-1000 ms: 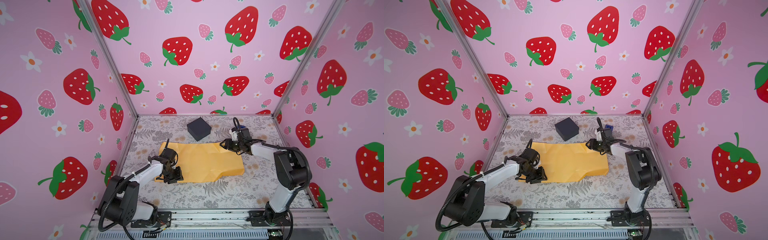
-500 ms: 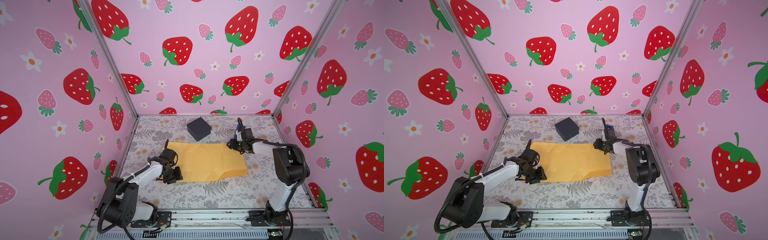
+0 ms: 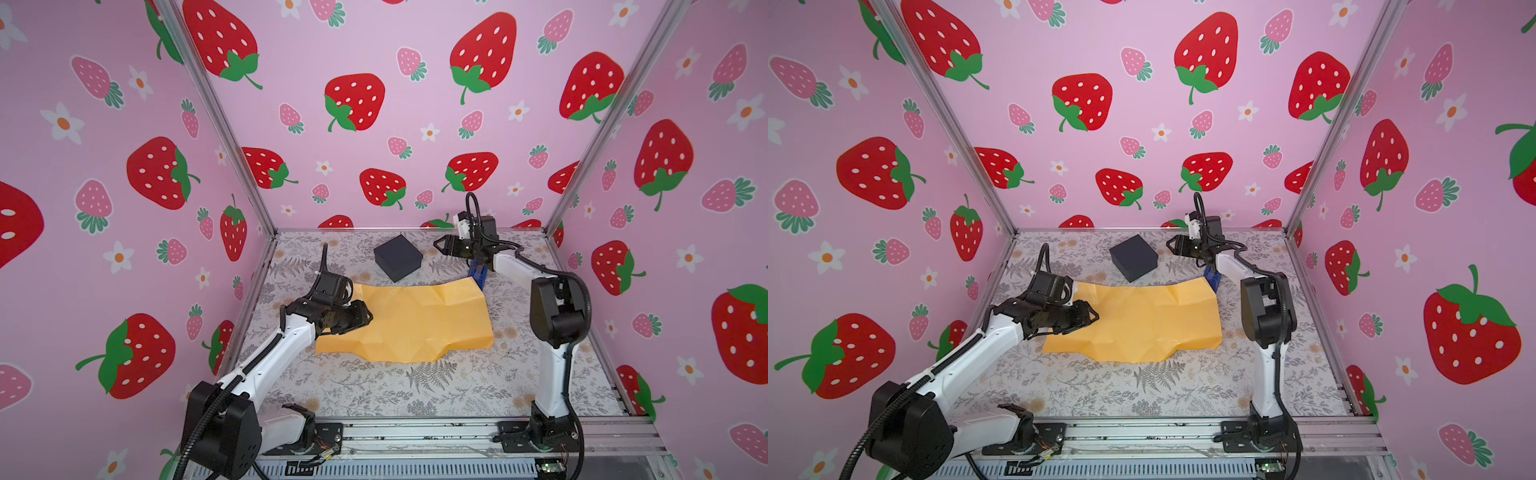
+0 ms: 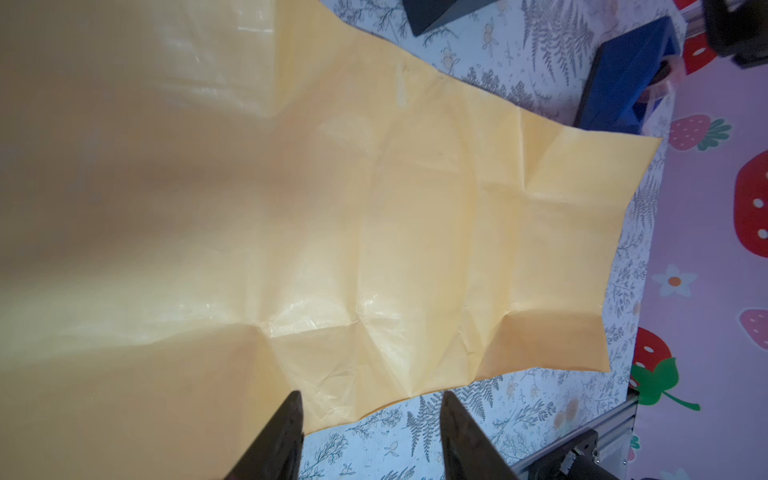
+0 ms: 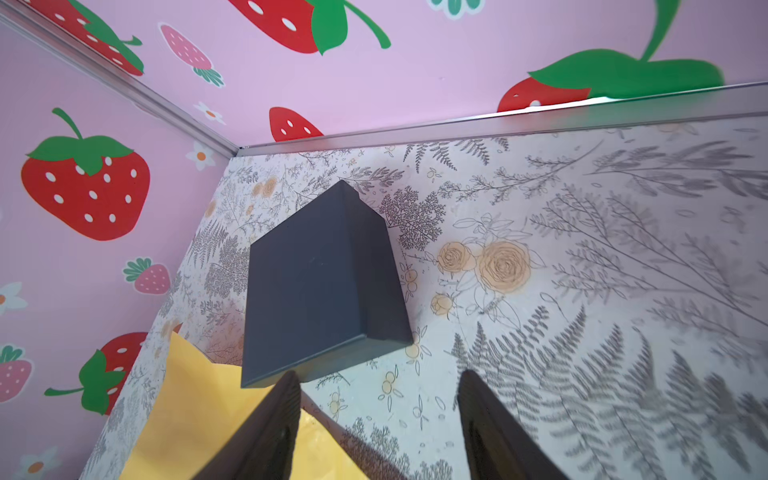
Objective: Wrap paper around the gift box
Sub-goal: 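Release the paper and move both grippers toward the dark grey box, then grasp the dark grey box from opposite sides with both grippers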
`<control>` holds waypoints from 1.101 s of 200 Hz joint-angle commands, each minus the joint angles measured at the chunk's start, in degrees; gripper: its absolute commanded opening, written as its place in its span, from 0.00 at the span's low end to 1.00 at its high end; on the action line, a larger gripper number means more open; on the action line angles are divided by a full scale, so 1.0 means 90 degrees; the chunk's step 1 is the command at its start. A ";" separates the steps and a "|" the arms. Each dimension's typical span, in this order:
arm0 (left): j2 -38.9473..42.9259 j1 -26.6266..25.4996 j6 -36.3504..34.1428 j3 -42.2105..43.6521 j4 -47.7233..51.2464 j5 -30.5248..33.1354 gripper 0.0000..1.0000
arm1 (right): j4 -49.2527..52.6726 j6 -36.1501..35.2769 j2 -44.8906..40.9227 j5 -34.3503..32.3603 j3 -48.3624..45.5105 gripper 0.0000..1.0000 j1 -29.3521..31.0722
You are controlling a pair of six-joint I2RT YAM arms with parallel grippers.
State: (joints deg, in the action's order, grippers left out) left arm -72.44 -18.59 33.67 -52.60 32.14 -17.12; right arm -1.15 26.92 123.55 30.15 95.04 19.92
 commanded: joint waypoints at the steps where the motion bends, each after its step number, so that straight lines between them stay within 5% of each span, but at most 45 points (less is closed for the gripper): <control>1: -0.0411 0.0044 -0.0048 -0.0457 -0.0252 -0.0068 0.56 | 0.0127 -0.0198 0.0704 0.0753 0.0768 0.65 0.0022; 64: -0.1387 0.0150 -0.0230 -0.1473 -0.0137 -0.0144 0.59 | 0.0015 0.0313 0.2039 0.1528 0.2170 0.66 0.0195; 91: -0.1733 0.0205 -0.0427 -0.1888 -0.0021 -0.0110 0.60 | 0.0045 0.0515 0.2215 0.1785 0.2137 0.58 0.0252; 166: -0.3092 0.0491 -0.0875 -0.3529 0.0061 -0.0502 0.60 | -0.0855 0.1275 0.0677 0.1568 -0.0581 0.48 0.0578; 220: -0.4709 0.0697 -0.1041 -0.5202 0.0435 -0.0670 0.61 | -0.0967 0.1532 0.0020 0.1675 -0.1232 0.47 0.0824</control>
State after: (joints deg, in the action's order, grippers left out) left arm -109.49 -13.23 26.02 -92.88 32.56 -21.52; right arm -8.40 38.41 127.04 44.66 85.17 26.89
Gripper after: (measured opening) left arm 0.609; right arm 0.468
